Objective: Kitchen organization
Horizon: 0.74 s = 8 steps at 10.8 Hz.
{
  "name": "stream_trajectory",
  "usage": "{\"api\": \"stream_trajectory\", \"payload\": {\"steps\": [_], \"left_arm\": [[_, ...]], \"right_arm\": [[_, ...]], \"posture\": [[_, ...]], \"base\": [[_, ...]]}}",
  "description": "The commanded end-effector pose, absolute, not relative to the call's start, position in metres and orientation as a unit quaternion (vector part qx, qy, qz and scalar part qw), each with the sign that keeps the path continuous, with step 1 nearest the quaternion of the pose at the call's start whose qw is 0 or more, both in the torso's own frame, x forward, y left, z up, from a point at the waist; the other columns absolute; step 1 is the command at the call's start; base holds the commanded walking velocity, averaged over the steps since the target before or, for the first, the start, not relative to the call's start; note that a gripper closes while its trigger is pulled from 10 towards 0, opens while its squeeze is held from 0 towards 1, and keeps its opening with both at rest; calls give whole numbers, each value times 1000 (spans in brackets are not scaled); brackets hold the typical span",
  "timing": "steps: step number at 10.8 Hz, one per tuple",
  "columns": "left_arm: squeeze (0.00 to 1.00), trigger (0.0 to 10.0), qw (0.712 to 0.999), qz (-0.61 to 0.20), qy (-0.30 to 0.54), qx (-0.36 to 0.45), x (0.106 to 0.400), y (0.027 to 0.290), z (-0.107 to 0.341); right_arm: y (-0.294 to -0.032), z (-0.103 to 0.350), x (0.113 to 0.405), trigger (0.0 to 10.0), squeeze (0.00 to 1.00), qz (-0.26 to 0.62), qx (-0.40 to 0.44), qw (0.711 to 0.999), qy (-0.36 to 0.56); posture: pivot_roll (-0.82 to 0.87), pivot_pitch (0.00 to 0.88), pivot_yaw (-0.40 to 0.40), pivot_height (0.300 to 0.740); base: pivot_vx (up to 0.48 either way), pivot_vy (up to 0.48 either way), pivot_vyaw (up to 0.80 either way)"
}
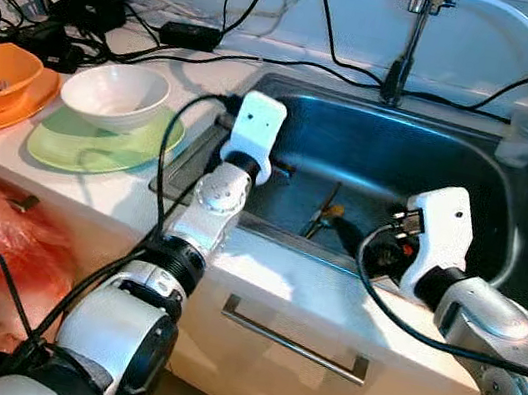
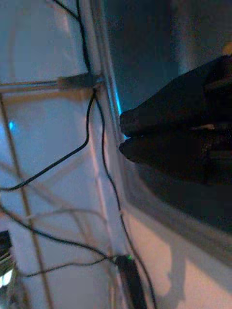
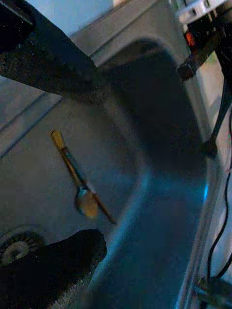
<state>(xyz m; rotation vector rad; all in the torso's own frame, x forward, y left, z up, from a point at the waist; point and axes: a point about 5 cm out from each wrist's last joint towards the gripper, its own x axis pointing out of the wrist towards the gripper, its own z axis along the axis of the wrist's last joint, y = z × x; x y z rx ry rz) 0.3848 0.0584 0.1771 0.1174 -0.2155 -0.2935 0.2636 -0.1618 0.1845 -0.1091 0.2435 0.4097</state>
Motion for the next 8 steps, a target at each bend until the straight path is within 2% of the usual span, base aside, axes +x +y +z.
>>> {"api": "stream_trajectory", "payload": {"steps": [1, 5, 6, 7, 8], "left_arm": [[0, 0, 983, -152, -91, 52, 384, 58, 171], [0, 0, 982, -187, -37, -15, 380, 41, 158], [0, 2000, 981, -192, -23, -28, 379, 36, 156], [0, 2549, 980, -194, -20, -29, 379, 35, 155], [431, 9490, 980, -194, -10, -33, 379, 33, 153]], "right_arm": [[-167, 186, 263, 10000, 0, 188, -57, 973, 124], [-162, 186, 256, 10000, 0, 216, -36, 966, 140], [-160, 186, 255, 10000, 0, 225, -33, 963, 142], [-159, 186, 255, 10000, 0, 228, -31, 963, 142], [-157, 187, 254, 10000, 0, 235, -26, 961, 144]], "posture": [[-200, 14, 105, 740], [-213, 17, 94, 740], [-212, 16, 91, 740], [-212, 16, 91, 740], [-212, 16, 91, 740]], "base": [[0, 0, 0], [0, 0, 0], [0, 0, 0], [0, 0, 0], [0, 0, 0]]}}
